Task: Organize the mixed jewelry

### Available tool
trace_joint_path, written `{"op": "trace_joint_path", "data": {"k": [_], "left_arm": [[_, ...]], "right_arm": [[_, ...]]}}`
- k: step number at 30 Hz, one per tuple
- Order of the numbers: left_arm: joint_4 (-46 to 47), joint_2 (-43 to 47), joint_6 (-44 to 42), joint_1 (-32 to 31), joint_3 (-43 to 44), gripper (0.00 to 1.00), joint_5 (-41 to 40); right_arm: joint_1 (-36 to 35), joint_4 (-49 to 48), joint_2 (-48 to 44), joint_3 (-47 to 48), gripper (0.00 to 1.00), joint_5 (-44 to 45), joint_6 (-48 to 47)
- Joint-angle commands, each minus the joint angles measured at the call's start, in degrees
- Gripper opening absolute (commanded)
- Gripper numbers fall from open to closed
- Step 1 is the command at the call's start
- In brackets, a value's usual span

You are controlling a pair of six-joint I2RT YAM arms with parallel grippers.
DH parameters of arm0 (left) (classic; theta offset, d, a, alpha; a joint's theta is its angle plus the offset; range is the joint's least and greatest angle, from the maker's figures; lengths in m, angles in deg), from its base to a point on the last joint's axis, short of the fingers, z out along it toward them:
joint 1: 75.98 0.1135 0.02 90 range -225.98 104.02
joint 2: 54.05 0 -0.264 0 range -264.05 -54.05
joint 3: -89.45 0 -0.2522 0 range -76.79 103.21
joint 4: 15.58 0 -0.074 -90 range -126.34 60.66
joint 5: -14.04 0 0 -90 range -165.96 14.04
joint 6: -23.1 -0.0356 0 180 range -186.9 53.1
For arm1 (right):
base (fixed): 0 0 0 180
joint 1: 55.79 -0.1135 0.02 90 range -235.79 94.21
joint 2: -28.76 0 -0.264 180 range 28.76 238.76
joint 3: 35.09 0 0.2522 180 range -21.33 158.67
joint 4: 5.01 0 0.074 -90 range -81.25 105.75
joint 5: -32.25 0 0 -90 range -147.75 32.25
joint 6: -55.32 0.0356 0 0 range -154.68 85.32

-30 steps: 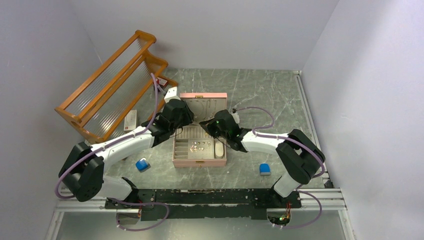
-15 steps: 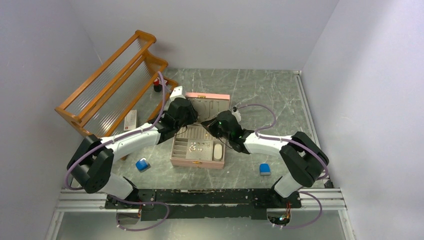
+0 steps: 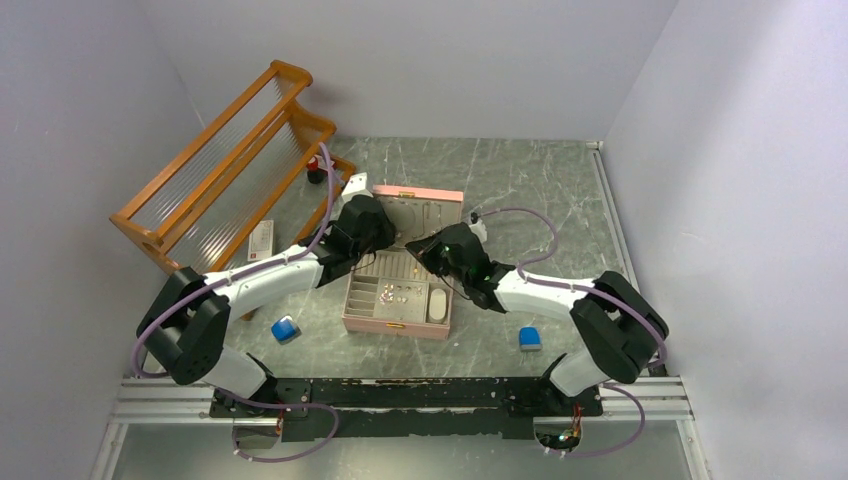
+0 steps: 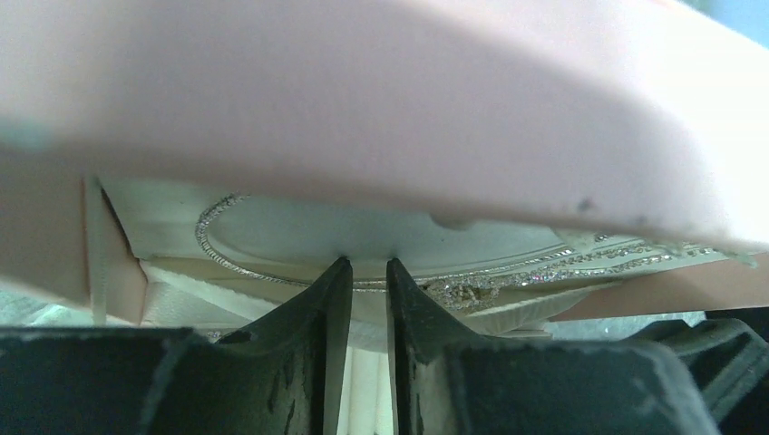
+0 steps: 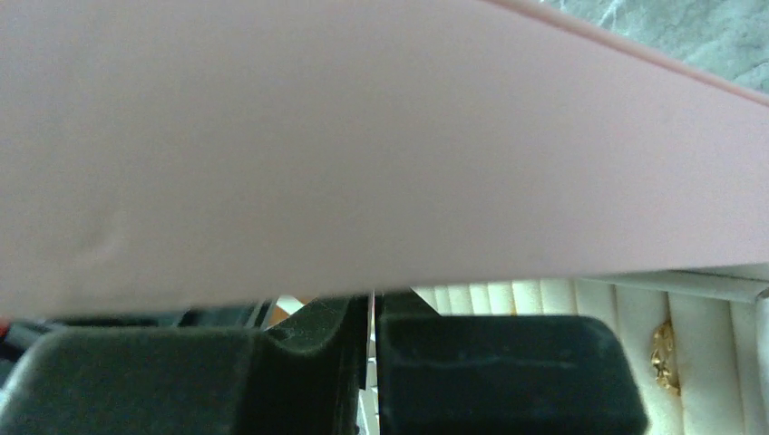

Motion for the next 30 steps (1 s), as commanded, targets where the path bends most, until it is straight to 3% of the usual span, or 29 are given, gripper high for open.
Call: {"op": "trace_joint_path", "data": {"k": [1,15,30], "left_arm": [[0.29,-1.66,-0.41,0.98,1.67,0.26,-3.59],[-1.82,-1.77,-1.99,1.0,4.47,0.24,-1.25],[-5.58,6.11,-1.05,1.31,3.82,0.34,2.98]], "right_arm": [[-0.8,-4.81,-3.36,-0.29,0.08,-1.43,-0.85],[-0.78,-2.69,-5.57,-1.48,0.09,1.4,-0.1],[-0.05,5.39,-14.36,0.09,0.32,5.22,-8.77]]}}
